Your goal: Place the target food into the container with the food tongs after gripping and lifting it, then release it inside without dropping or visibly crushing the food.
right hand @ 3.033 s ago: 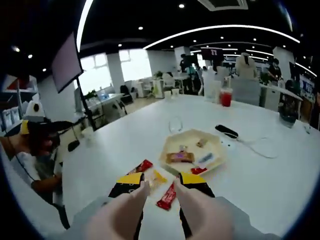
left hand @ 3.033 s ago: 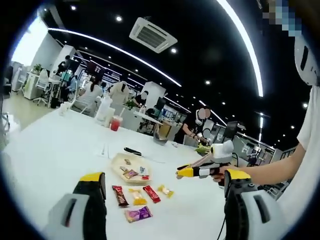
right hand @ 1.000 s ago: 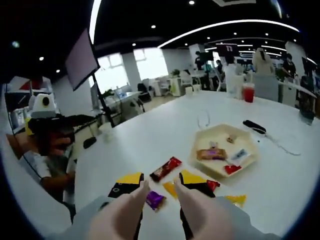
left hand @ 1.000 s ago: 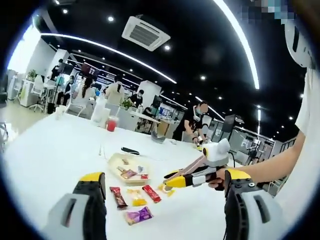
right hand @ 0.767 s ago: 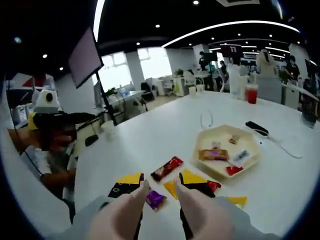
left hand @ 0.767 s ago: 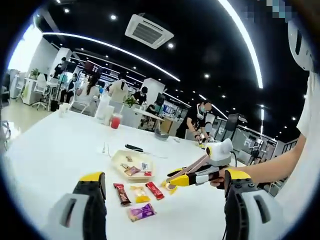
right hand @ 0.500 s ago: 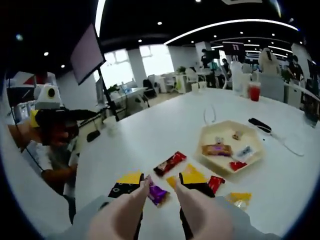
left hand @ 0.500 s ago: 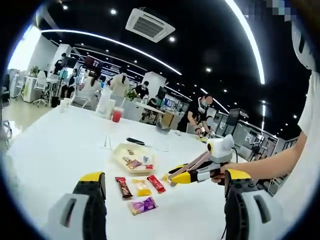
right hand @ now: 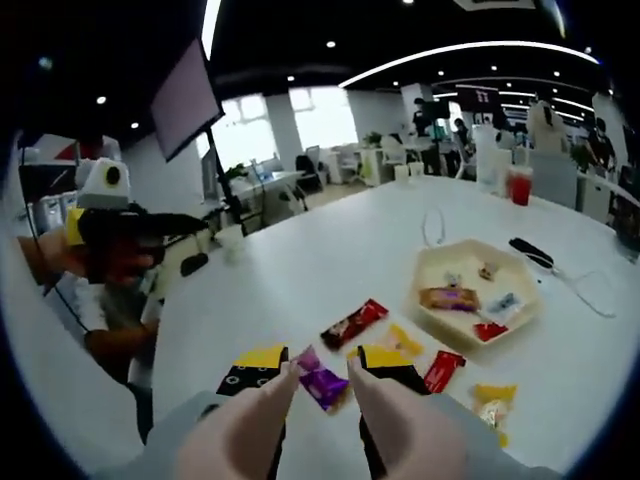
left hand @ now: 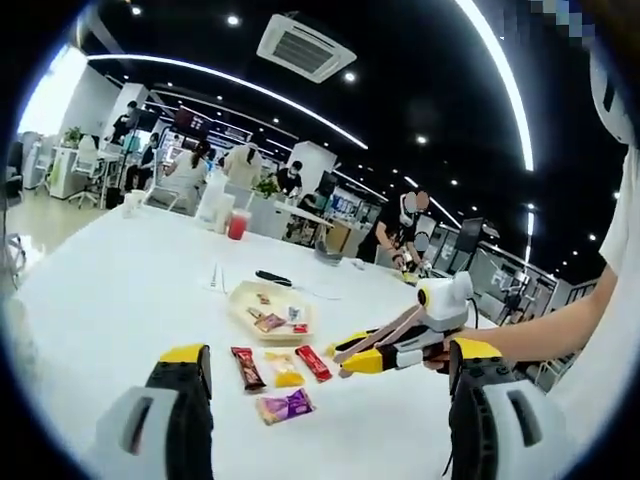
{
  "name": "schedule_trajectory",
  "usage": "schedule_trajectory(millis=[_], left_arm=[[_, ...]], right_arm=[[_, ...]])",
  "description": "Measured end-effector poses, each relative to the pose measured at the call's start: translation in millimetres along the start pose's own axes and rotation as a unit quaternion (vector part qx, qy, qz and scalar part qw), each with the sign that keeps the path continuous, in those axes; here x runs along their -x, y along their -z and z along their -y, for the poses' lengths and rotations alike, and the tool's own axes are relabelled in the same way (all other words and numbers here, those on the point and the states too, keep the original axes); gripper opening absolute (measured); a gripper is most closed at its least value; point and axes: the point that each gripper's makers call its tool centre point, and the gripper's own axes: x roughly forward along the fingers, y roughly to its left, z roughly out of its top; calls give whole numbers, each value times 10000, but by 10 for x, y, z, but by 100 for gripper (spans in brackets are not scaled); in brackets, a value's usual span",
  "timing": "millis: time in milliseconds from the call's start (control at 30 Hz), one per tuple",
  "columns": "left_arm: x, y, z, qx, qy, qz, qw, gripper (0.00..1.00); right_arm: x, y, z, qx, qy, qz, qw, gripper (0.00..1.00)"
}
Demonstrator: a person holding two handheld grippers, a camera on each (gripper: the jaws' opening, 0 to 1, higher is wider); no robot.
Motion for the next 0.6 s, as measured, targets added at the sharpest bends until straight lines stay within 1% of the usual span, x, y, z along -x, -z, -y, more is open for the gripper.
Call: schedule_trajectory(millis=[67,167,267,333,400,433,500,600], left_arm=[[11,-5,6,-7,21,10,10000,99],[37,20,-33,4,-35,4,10000,99],[33,55,-66,98,-21,8,9999,99],[42,93,-56,155,-23,-96,9998,99],[50,102,-51,162,-25,-123,9998,99],[80,93,-31,150,-20,-108,9998,99],[123,79,-33,124,-80,-41,9999,99],[119,90,-69,184,-143,-42,9997,99]], right_arm=[[-17,15,-16,-4,-40,-30,10000,27],[-44,44,-41,97,-82,-86,9999,26],[-47,54,-57,167,-106,-78,9998,26],[-51,78,-44,188,-74,-103,9997,26],[-54,83,-42,132,-60,-103,9998,26],[-67,86,-62,69,-115,-101,9999,26],[-121,106,-111,193,-188,-192,9995,26],[-159,104,-152,274,-254,-205,9991,26]])
